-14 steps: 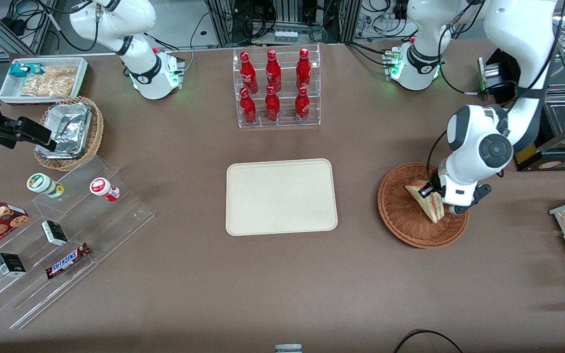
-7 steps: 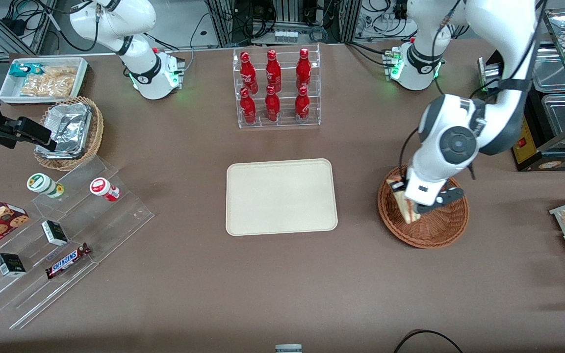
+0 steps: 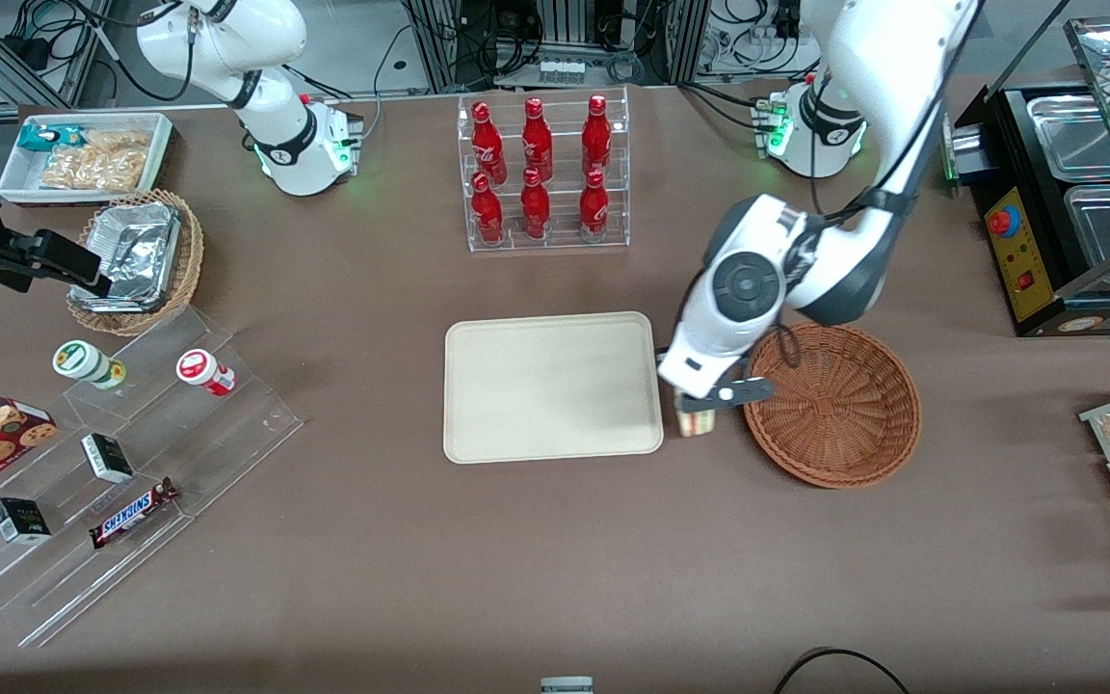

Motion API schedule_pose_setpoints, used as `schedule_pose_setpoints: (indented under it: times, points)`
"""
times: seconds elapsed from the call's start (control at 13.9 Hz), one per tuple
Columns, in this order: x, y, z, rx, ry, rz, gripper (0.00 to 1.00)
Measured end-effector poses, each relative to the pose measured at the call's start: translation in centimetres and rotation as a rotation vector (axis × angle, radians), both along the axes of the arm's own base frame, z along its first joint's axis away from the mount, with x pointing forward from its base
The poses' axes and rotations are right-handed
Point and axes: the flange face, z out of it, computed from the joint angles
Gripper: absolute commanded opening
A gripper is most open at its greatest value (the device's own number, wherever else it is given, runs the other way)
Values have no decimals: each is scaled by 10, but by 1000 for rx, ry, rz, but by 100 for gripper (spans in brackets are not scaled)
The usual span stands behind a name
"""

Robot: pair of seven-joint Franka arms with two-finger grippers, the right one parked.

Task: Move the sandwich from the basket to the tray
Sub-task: 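Lift the sandwich and carry it with the left gripper over the cream tray, then lower the sandwich onto the tray and open the left gripper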

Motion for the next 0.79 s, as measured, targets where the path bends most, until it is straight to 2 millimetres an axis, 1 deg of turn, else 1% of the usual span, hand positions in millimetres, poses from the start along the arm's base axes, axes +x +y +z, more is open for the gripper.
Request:
schedule_pose_setpoints:
  times: [0.14, 0.36, 0.43, 0.58, 0.72, 0.79]
  points:
    - [0, -39, -2, -30, -5, -14, 6]
    - [-12, -97, -14, -46, -7, -15, 6]
    - [-16, -113, -19, -51, -7, -15, 6]
    - [-21, -140, -27, -62, -9, -12, 6]
    - [-25, -159, -36, -53, -23, -10, 6]
    - [-26, -166, -43, -37, -38, -4, 6]
